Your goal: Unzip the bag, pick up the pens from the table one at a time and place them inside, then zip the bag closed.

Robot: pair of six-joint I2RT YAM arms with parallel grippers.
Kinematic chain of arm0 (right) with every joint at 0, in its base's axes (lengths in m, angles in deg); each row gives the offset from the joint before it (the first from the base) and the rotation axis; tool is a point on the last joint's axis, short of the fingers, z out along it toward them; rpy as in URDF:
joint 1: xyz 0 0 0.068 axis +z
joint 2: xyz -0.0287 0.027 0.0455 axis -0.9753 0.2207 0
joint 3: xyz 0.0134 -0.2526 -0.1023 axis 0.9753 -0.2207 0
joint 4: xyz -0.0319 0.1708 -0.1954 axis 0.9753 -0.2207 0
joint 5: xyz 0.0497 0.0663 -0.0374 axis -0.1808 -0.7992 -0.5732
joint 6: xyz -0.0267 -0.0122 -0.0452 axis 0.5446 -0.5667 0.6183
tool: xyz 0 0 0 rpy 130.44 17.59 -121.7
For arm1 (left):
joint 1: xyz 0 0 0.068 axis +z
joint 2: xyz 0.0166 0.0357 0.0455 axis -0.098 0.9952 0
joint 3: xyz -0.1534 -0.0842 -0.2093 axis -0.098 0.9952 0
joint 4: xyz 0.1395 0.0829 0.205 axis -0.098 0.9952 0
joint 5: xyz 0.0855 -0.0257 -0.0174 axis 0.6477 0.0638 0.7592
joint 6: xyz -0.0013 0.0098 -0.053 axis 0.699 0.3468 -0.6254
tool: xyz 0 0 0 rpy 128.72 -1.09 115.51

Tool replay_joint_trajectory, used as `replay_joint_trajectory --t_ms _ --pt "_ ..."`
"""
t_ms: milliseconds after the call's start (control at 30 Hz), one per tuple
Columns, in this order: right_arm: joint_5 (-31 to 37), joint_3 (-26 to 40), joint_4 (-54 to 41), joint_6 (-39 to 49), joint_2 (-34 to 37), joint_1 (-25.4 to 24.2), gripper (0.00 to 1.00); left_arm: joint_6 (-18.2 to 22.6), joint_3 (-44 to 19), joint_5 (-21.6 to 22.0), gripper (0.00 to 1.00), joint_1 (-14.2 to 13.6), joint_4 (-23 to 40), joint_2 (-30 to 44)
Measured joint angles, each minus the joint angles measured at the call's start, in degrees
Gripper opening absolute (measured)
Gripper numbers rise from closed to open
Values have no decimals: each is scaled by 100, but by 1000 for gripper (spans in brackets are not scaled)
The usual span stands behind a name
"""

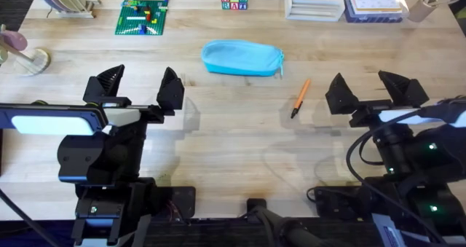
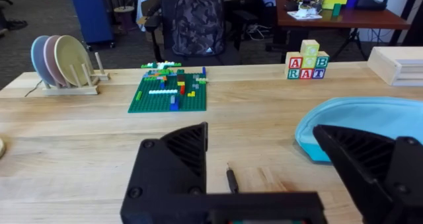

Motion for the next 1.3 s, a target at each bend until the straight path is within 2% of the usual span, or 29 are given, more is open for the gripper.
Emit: replay_joint_trajectory --t_ms 333,533,700,767,900,933,1067,1300 --pt "0 0 4 0 2 0 998 0 0 0 994 0 -2 0" --pt "-4 2 55 0 2 0 997 2 0 -2 994 0 -346 2" --pt "-16 165 33 0 2 0 998 2 -24 -2 993 0 -295 0" --pt "-22 897 -359 -1 2 0 997 2 -712 42 993 0 530 2" --pt "-22 1213 -723 -2 2 0 997 2 -1234 137 993 0 1170 4" --pt "-22 1461 -922 -2 17 0 997 4 -1633 196 993 0 1580 96" --pt "-22 1851 -1236 -9 200 0 998 4 -2172 239 993 0 1938 472" --pt "-28 2617 -1838 -26 1024 0 997 4 -2936 299 993 0 2072 1434"
